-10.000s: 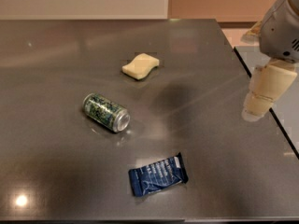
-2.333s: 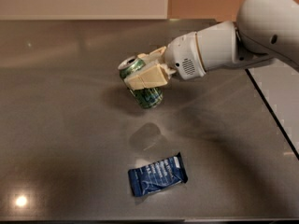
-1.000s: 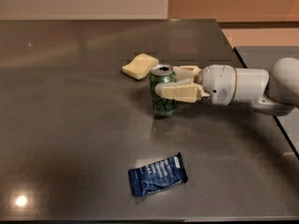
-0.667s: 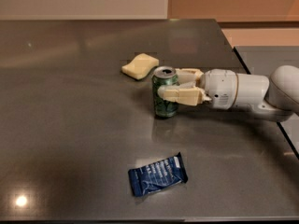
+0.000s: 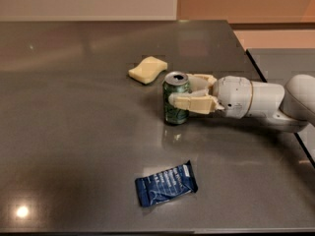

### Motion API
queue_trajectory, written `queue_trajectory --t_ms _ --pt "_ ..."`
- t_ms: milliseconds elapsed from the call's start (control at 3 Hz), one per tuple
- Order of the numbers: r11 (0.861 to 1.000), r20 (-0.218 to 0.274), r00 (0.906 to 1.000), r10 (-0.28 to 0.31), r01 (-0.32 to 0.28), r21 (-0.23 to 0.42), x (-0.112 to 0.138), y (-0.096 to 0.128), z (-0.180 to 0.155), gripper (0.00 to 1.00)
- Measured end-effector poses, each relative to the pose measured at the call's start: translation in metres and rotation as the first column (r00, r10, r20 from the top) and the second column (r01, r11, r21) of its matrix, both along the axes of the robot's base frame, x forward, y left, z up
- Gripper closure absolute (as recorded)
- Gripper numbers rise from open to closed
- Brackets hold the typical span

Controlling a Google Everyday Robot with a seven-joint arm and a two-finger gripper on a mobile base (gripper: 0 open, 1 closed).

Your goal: Place green can upright

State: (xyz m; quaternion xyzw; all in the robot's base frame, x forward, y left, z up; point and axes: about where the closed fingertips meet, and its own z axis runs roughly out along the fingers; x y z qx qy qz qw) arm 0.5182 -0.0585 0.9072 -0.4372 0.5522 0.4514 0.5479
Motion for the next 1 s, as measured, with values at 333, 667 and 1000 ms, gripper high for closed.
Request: queue_trajectory --t_ms 333,667,1000 --pt "1.0 -0.001 1.0 0.005 -0.005 -0.001 -0.0005 0.0027 0.0008 0.13" --pt "1.0 0.0 1.0 0.009 -0.009 -0.001 -0.001 0.0051 0.0014 0.0" --pt "1.0 0.0 1.0 0.009 -0.009 -0.001 -0.001 0.0051 0.0014 0.0"
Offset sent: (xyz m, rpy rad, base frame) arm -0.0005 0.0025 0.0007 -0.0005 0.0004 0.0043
